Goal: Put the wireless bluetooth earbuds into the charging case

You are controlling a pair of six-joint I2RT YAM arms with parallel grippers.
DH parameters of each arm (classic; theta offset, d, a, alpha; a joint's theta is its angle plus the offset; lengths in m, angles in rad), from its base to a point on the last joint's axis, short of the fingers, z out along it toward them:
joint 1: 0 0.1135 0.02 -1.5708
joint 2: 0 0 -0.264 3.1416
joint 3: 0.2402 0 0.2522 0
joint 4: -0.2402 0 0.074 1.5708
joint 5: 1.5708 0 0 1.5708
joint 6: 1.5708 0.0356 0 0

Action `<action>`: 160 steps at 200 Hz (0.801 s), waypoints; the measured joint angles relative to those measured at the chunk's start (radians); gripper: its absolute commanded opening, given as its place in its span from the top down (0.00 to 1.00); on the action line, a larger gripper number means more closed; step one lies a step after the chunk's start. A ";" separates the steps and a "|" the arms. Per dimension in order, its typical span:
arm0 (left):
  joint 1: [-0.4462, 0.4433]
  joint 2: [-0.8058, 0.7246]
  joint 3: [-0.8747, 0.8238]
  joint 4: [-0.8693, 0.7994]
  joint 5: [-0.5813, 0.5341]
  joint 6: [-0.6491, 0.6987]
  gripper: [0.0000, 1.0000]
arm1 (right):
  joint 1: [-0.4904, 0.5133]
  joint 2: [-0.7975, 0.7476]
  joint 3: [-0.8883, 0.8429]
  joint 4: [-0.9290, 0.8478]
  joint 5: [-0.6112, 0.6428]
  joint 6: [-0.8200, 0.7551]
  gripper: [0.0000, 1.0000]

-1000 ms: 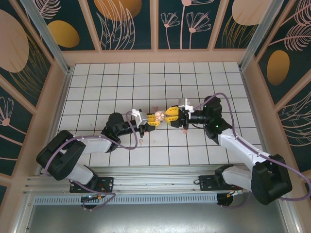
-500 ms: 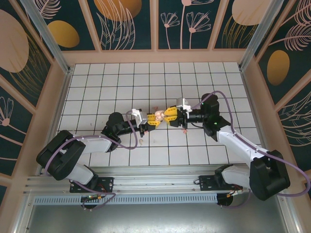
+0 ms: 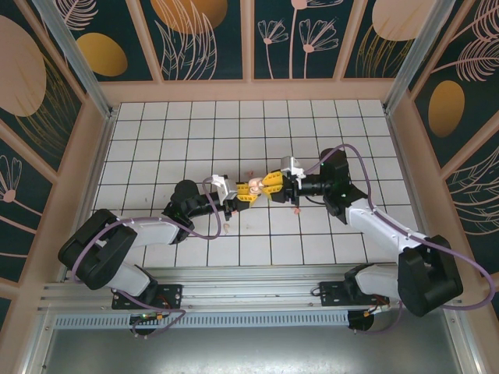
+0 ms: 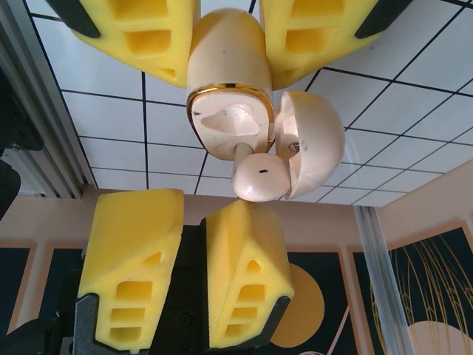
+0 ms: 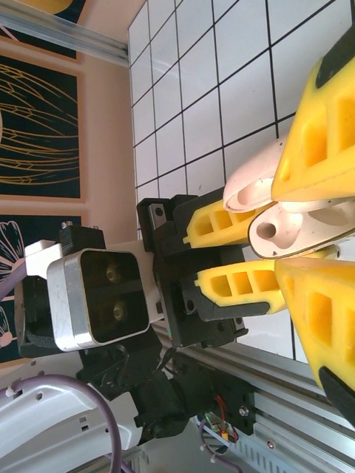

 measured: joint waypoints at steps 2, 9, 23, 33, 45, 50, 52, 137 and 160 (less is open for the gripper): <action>0.000 0.000 0.000 -0.001 0.000 0.000 0.84 | 0.000 0.000 0.001 0.000 0.000 -0.002 0.74; 0.000 -0.001 0.000 -0.004 0.000 0.000 0.84 | 0.000 0.002 0.003 -0.006 0.000 -0.008 0.74; 0.000 -0.002 0.000 -0.008 0.000 0.002 0.84 | 0.000 0.005 0.010 -0.019 0.000 -0.018 0.75; 0.000 -0.005 0.000 -0.012 0.000 0.003 0.84 | 0.000 0.007 0.013 -0.026 0.000 -0.023 0.76; 0.000 -0.009 0.000 -0.022 0.000 0.004 0.84 | 0.000 0.008 0.013 -0.032 0.000 -0.031 0.76; 0.000 -0.010 0.000 -0.025 0.000 0.004 0.84 | 0.000 0.008 0.014 -0.035 0.000 -0.037 0.76; 0.000 -0.011 0.000 -0.026 0.000 0.005 0.84 | 0.000 0.008 0.014 -0.037 0.000 -0.037 0.77; 0.000 -0.016 0.000 -0.055 0.000 0.016 0.84 | -0.001 0.018 0.032 -0.119 0.004 -0.097 0.83; 0.000 -0.024 0.000 -0.055 0.000 0.018 0.84 | -0.005 0.021 0.032 -0.157 0.009 -0.113 0.84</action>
